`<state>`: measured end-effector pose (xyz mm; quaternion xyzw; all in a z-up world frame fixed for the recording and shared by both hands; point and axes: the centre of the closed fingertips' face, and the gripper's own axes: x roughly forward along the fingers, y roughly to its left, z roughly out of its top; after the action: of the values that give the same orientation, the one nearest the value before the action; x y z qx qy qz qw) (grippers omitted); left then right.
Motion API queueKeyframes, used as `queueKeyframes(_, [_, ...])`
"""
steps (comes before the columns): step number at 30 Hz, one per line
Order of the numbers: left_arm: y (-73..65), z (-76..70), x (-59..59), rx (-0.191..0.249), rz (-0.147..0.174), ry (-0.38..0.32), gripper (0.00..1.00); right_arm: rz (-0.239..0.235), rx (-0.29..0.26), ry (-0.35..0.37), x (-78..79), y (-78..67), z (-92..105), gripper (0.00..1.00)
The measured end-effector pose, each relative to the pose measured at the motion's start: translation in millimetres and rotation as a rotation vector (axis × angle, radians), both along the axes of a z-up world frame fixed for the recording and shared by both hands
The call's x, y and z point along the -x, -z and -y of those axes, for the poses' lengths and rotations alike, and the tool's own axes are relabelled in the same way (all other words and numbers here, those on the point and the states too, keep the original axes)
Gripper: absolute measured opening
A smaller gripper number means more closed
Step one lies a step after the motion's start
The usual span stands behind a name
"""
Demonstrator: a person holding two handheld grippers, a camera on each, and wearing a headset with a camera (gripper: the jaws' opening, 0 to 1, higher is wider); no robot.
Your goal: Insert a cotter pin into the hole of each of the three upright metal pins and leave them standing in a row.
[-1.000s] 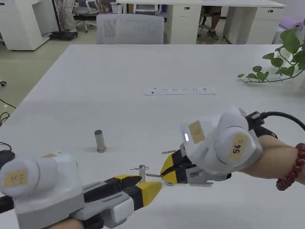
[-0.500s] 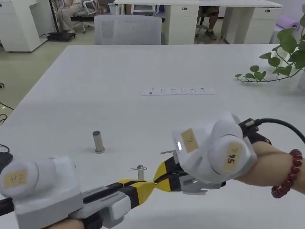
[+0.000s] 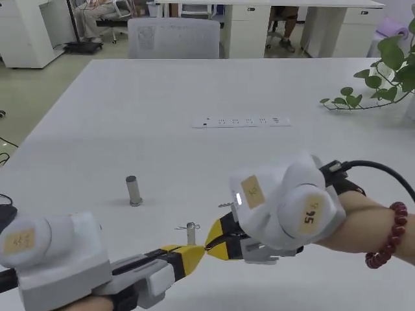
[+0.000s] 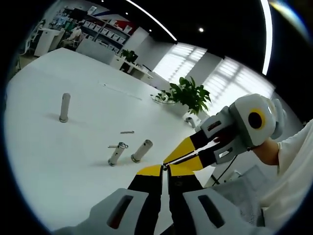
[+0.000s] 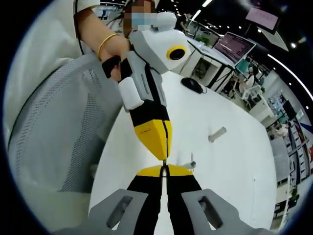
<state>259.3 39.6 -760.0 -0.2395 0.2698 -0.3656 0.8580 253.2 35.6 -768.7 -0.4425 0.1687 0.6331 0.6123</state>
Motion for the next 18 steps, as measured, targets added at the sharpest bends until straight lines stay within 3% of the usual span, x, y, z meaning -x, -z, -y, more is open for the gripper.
queueKeyframes(6, [-0.5, -1.8, -0.6, 0.032, 0.0, -0.011, 0.01, -0.005, -0.012, 0.009, -0.9, -0.5, -1.0, 0.04])
queueKeyframes(13, [-1.3, 0.3, 0.4, -0.015, 0.032, 0.013, 0.0, -0.018, -0.019, 0.018, -0.2, 0.7, -1.1, 0.04])
queueKeyframes(18, [-0.9, 0.0, 0.8, -0.057, 0.063, 0.034, 0.0, -0.06, -0.038, 0.033, 0.4, -0.9, 0.3, 0.07])
